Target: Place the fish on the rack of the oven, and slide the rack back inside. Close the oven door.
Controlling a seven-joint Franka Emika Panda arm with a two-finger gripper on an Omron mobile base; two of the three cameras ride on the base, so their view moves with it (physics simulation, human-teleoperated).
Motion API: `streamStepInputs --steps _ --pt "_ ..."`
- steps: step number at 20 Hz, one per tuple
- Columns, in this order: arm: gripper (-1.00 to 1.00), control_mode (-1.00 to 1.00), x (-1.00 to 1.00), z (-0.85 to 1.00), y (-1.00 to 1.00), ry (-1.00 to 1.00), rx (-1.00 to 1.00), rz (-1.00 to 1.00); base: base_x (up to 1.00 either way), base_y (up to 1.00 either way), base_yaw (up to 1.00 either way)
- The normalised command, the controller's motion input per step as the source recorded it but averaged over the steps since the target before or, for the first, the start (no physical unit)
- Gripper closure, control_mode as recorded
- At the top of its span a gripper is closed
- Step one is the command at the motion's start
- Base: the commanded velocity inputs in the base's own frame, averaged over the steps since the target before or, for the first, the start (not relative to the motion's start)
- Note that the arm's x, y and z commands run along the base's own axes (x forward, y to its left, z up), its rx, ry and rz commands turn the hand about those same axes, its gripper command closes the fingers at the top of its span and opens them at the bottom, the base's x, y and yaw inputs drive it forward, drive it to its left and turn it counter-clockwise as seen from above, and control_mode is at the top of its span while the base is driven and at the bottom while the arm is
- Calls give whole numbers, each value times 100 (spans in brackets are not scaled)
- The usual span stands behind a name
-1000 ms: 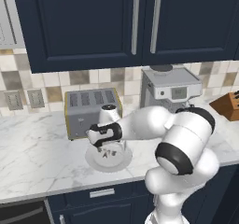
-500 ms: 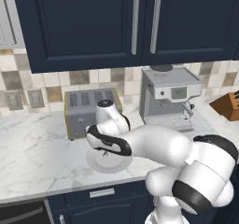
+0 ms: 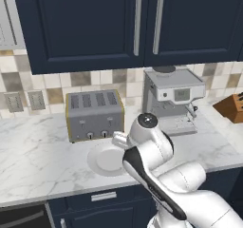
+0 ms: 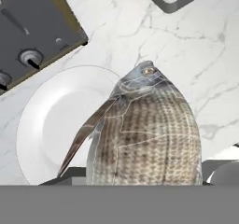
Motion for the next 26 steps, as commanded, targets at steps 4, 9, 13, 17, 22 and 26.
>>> streamStepInputs --steps 4,9,13,17,22,26 --pt "100 -100 -50 46 -95 -3 13 -8 0 0 0" --pt "100 -100 -24 43 -91 0 9 -13 0 0 0" --pt "100 -100 -34 26 -80 -2 2 -11 0 0 0" --pt "100 -100 -44 6 -64 -5 0 -14 0 0 0" --pt "100 -100 -34 0 -48 -1 0 -16 0 0 0" --pt "100 100 -1 -2 0 0 0 -5 0 0 -1"
